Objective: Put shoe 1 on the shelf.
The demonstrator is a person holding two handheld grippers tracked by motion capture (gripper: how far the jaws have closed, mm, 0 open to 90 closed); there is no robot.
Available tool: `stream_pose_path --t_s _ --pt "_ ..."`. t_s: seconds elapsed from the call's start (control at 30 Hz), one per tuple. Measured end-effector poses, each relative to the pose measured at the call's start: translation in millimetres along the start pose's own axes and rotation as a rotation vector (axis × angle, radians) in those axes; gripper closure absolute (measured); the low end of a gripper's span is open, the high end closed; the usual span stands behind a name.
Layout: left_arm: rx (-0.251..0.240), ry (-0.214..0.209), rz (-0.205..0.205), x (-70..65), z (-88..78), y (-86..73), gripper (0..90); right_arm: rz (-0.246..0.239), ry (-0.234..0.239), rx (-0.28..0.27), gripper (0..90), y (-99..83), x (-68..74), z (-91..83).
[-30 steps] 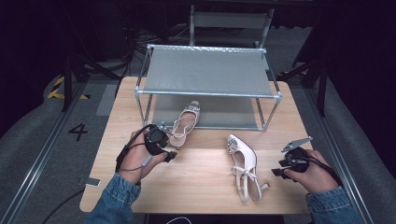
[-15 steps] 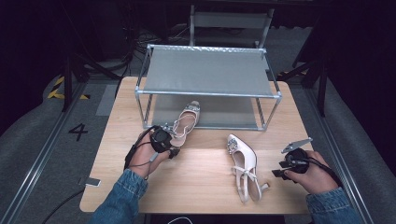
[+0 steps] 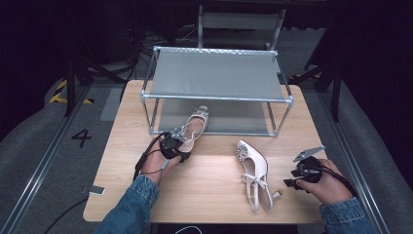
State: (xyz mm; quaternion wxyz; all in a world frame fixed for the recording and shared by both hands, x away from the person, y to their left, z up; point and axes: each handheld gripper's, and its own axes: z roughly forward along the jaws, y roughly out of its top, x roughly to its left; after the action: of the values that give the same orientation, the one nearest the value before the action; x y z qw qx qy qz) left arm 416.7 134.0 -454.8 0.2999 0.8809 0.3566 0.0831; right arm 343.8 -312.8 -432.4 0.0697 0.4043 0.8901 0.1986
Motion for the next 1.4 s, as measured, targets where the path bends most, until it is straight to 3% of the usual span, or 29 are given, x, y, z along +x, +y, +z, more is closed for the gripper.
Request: stream_pose_path --t_s 0.17,0.27,0.47,0.57,0.63,0.7,0.9,1.4 --pt "-0.007 0.011 0.011 -0.7 0.4 1.9 70.9 -0.005 0.000 0.002 49.4 0.6 0.1 0.7" --pt "-0.022 0.009 -0.026 -2.3 -2.3 4.2 72.5 -0.007 -0.004 0.003 49.4 1.0 0.2 1.5" --pt "-0.039 0.003 -0.048 -3.5 -3.2 7.4 72.9 -0.005 -0.002 0.004 49.4 0.4 0.0 1.7" --pt "-0.102 -0.002 -0.083 -3.9 -6.3 9.6 73.8 0.000 -0.002 0.005 49.4 -0.8 -1.1 2.0" --pt "-0.112 -0.006 -0.088 -3.2 -8.0 10.7 76.2 0.001 -0.003 0.006 49.4 -1.5 -1.5 1.8" --pt "-0.092 0.001 -0.085 -3.9 -9.0 14.5 76.1 0.004 -0.001 0.002 49.4 -1.9 -1.3 1.7" --pt "-0.093 0.004 -0.082 -8.2 -7.5 24.3 76.3 0.009 -0.006 -0.001 49.4 -4.0 -2.5 -0.8" --pt "-0.166 0.031 -0.106 -3.4 -2.0 65.6 77.0 0.016 0.001 0.002 49.4 -6.2 -4.1 0.3"
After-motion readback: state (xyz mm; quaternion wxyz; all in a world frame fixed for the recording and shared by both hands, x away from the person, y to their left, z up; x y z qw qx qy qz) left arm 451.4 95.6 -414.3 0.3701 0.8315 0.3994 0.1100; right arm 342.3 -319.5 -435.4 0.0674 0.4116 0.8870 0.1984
